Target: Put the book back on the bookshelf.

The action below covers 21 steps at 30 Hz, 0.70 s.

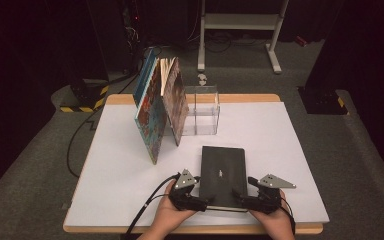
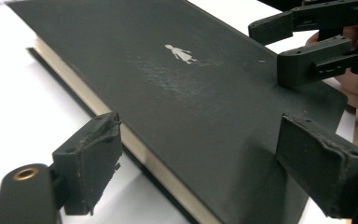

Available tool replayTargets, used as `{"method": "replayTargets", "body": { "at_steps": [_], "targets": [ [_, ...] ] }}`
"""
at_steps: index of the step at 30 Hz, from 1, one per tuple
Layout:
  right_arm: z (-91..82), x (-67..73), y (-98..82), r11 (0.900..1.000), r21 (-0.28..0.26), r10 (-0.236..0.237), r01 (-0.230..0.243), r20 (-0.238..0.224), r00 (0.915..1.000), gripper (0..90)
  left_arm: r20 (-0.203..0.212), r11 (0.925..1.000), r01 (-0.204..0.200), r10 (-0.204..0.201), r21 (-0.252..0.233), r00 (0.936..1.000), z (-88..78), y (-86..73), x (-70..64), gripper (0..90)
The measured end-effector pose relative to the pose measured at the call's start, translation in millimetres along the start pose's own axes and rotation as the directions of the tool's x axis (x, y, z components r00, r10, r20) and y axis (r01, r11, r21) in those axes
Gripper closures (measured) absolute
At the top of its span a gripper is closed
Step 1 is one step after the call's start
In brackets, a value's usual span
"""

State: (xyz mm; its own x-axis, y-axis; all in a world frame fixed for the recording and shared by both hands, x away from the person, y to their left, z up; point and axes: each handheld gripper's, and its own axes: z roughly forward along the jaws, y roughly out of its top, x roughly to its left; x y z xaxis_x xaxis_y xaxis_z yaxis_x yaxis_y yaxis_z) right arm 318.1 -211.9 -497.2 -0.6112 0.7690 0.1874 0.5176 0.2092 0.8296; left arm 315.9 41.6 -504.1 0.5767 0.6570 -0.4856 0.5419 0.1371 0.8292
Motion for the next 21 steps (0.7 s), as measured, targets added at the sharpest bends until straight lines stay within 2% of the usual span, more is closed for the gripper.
{"method": "replayTargets", "body": {
  "at_steps": [5, 8, 10, 15, 20, 21],
  "targets": [
    [1.0, 2.5, -1.1, 1.000, 0.006, 0.002, -0.002, -0.015, 0.9999, 18.2, -0.007, 0.9999, 0.015, -0.015, 0.002, 0.9999, 2.8, 2.7, 3.5, 12.9],
    [2.4, 1.2, -1.0, 1.000, 0.015, 0.023, -0.022, -0.025, 0.9994, 16.2, -0.007, 0.9997, 0.021, -0.021, 0.009, 0.9998, 4.8, 3.5, 4.8, 11.7],
    [4.1, -1.6, -0.9, 0.998, 0.028, 0.052, -0.051, -0.040, 0.9978, 14.3, -0.007, 0.9994, 0.033, -0.033, 0.008, 0.9994, 6.9, 3.6, 4.7, 10.1],
    [6.2, -2.1, 1.5, 0.997, 0.050, 0.063, -0.061, -0.042, 0.9971, 12.7, -0.010, 0.9996, 0.025, -0.025, 0.014, 0.9996, 7.1, 4.0, 5.0, 9.7],
    [7.6, -2.8, 3.7, 0.995, 0.066, 0.071, -0.069, -0.040, 0.9966, 11.8, -0.003, 0.9986, 0.049, -0.049, 0.017, 0.9988, 6.9, 3.5, 6.7, 10.5],
    [8.1, -3.5, 3.7, 0.994, 0.073, 0.086, -0.083, -0.045, 0.9953, 11.4, 0.010, 0.9973, 0.071, -0.071, 0.016, 0.9974, 7.9, 3.2, 5.6, 11.7]
  ]
}}
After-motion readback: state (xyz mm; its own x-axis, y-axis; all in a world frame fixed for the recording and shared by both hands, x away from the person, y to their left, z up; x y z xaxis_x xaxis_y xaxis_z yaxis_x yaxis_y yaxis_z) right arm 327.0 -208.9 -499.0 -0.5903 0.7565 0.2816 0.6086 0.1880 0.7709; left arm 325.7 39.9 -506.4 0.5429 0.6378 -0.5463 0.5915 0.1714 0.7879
